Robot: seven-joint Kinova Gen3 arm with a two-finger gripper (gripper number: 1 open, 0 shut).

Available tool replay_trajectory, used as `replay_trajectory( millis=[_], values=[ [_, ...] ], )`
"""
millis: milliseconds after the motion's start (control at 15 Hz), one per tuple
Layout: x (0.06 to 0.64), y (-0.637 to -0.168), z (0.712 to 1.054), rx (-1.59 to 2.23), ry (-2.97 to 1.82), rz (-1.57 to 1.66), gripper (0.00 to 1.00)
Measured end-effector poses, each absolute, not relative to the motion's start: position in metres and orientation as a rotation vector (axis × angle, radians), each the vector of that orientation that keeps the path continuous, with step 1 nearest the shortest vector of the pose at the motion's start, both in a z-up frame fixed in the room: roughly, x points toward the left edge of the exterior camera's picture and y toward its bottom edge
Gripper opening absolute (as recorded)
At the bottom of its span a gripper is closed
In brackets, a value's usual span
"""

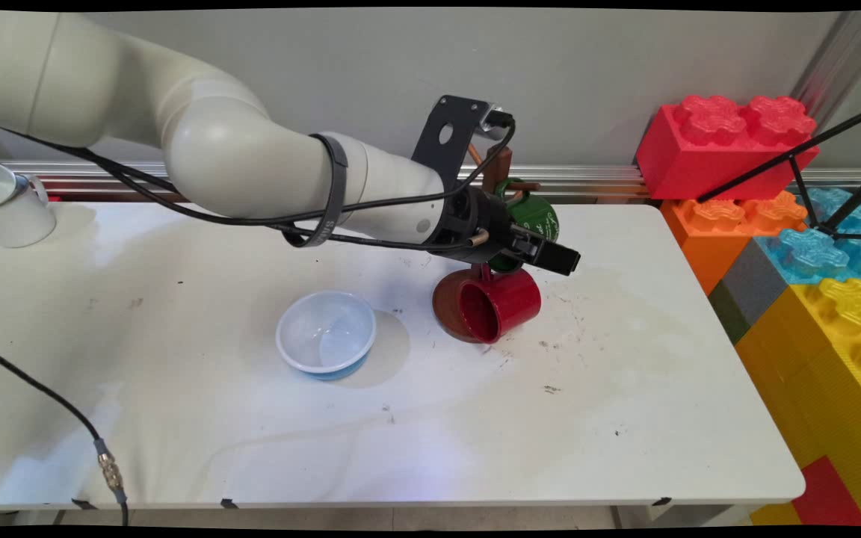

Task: Pick up the green mug from the rack, then place the picked object on the table

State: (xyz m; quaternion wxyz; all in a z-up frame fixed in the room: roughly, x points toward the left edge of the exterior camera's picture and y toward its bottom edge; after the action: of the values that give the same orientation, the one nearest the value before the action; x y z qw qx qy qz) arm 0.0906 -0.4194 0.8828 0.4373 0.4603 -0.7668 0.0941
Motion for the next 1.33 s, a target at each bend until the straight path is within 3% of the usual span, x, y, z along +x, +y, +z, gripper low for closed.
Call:
replay_trajectory(
  millis=[667, 733, 1333],
  values=[
    [0.0928, -0.4230, 0.8770, 1.151, -1.884, 0.229, 1.00],
    [0.0931, -0.4231, 0.8770, 1.150, -1.882, 0.229, 0.00],
    [0.1001, -0.4230, 0.8738, 1.166, -1.882, 0.231, 0.00]
  ],
)
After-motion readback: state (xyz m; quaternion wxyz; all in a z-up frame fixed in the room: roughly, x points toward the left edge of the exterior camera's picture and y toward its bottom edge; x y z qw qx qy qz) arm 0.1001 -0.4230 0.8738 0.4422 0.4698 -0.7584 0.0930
